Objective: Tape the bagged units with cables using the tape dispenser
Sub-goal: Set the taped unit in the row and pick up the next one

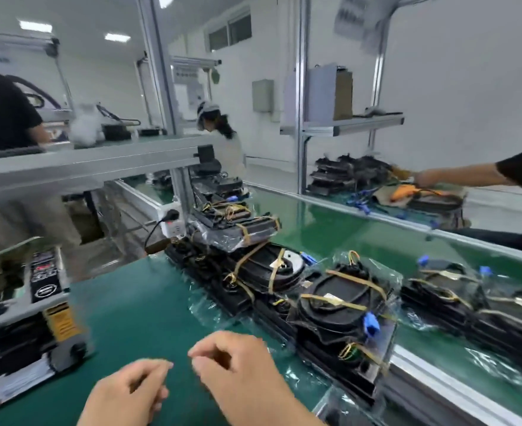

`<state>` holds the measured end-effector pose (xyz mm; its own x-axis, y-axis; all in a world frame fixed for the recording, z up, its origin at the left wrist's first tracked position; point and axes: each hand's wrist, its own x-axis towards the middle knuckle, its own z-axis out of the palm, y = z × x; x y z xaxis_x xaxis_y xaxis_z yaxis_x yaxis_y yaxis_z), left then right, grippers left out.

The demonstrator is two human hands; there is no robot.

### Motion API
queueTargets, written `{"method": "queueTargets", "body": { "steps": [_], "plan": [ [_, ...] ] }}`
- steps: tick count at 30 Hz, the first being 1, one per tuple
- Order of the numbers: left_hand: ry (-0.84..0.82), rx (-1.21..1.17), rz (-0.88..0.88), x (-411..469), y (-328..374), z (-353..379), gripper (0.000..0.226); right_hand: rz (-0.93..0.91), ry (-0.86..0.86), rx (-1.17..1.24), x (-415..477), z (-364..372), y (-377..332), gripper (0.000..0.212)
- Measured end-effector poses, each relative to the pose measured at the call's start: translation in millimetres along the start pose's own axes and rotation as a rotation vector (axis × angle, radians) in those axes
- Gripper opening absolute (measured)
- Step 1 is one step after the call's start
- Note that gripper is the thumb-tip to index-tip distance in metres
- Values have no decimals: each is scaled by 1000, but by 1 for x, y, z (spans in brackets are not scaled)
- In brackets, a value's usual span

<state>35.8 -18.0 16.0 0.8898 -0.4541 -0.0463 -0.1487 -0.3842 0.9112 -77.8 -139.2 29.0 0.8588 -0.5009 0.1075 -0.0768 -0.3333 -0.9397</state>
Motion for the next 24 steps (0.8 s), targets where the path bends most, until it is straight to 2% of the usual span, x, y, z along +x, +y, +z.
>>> {"method": "queueTargets", "body": {
  "steps": [3,5,6,10,14,17,19,22,24],
  "plan": [
    [-102,-150,30,19,30,50,19,-151,230,-94,18,-67,-7,12],
    [-161,-222,11,26,54,82,15,-204,405,-306,37,-116,-9,18],
    [-188,-241,6,30,61,96,13,-169,447,-415,46,-142,-8,23],
    [-294,-257,-109,37,79,136,16,153,379,-772,68,-216,18,44],
    [-356,-208,-237,37,85,163,36,361,264,-860,72,-240,54,33],
    [-343,-217,-279,37,86,176,60,403,225,-792,68,-239,74,28],
    [-345,-207,-268,38,83,182,67,395,253,-731,63,-234,79,30],
    [-408,-382,-294,32,77,186,52,356,340,-666,51,-224,72,30],
    [-436,-479,-274,28,68,184,40,272,384,-712,40,-215,58,27]
  ]
}}
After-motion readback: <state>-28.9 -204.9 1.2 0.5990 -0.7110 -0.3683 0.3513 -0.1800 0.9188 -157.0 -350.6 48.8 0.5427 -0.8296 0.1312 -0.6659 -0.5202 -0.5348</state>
